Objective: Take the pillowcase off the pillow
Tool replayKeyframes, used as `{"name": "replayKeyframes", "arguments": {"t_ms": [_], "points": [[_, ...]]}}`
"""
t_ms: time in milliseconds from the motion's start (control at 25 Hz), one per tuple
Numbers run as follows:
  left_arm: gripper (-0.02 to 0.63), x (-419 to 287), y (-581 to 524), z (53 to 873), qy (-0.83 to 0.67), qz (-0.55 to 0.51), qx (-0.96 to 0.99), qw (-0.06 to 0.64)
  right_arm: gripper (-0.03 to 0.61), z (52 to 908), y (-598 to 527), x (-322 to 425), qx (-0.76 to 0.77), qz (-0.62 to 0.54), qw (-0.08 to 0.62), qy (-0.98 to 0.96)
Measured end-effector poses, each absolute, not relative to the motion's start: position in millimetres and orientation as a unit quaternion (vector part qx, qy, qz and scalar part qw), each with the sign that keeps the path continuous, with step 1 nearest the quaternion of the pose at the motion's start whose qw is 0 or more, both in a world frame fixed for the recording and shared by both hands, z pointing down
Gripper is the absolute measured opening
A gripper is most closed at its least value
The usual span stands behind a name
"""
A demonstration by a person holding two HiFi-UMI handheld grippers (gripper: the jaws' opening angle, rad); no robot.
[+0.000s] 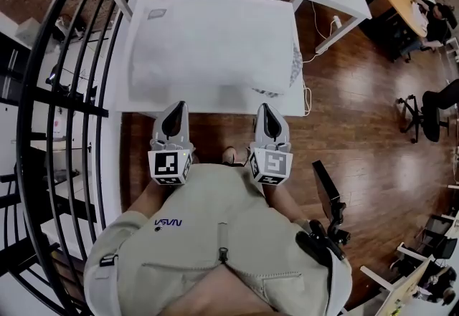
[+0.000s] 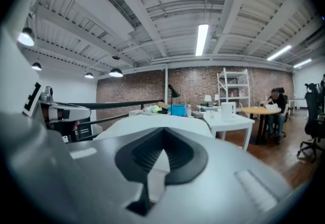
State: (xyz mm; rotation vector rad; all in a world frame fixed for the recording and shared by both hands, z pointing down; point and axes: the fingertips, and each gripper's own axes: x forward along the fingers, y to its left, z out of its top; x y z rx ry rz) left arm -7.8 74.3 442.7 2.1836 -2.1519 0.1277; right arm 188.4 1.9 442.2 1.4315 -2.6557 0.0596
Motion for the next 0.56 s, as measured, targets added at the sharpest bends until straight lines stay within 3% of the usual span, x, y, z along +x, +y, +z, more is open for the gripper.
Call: {"name": "replayKeyframes", "arguments": {"t_ms": [560], "points": [[0.006, -7.3, 71.0, 438.5, -0.702, 0.041, 0.710, 0.028, 0.000, 437.7, -2.2, 189.8, 0.473, 0.018, 0.055, -0.879]]}}
